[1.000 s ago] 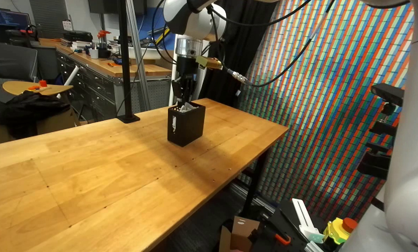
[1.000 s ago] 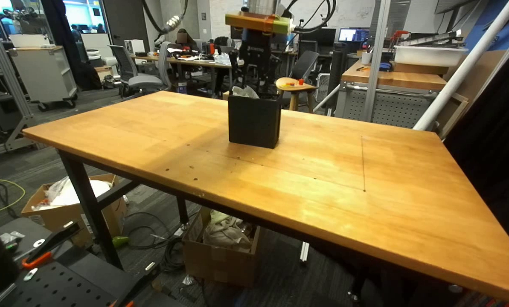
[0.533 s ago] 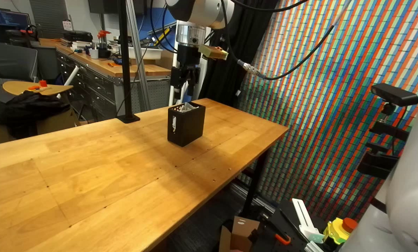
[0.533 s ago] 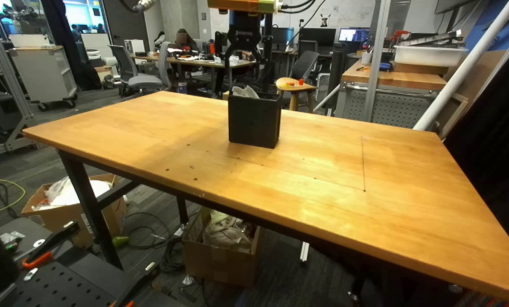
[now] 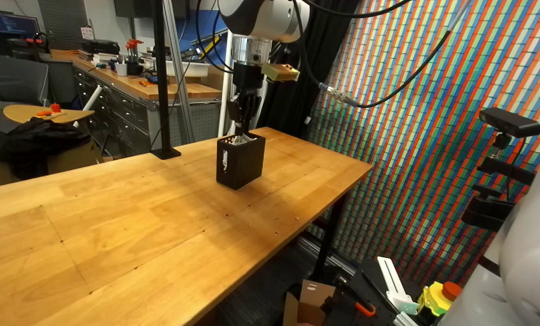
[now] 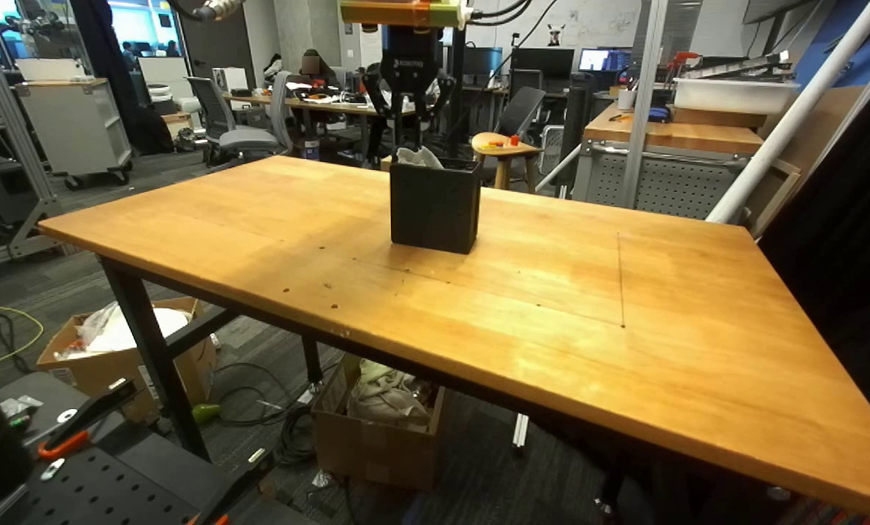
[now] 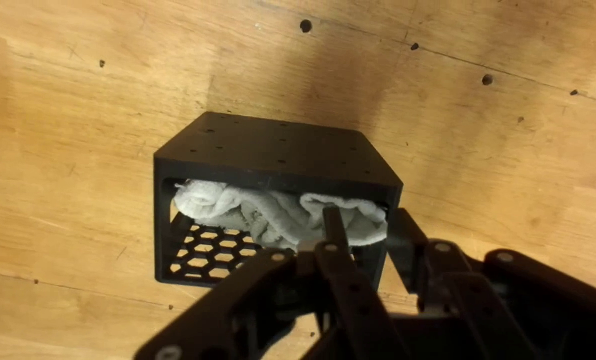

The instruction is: Put the towel in the box

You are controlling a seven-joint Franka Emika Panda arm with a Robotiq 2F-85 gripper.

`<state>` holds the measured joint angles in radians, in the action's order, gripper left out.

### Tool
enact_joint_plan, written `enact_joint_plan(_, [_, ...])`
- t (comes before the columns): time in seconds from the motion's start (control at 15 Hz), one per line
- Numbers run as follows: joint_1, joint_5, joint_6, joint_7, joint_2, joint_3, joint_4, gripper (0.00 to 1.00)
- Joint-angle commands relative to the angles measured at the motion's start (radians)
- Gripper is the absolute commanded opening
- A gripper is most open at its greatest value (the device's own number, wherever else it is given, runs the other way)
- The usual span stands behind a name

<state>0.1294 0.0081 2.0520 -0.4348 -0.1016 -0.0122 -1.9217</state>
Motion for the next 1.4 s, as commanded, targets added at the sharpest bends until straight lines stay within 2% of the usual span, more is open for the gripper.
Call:
enact_joint_plan(0.0, [-0.014,-0.039,0.043,0.006,0.023,-0.021,-0.025,0.0])
enact_joint_plan(1.33, [0.001,-0.031,0.051,-0.039,-0.078,-0.037,0.068,0.0])
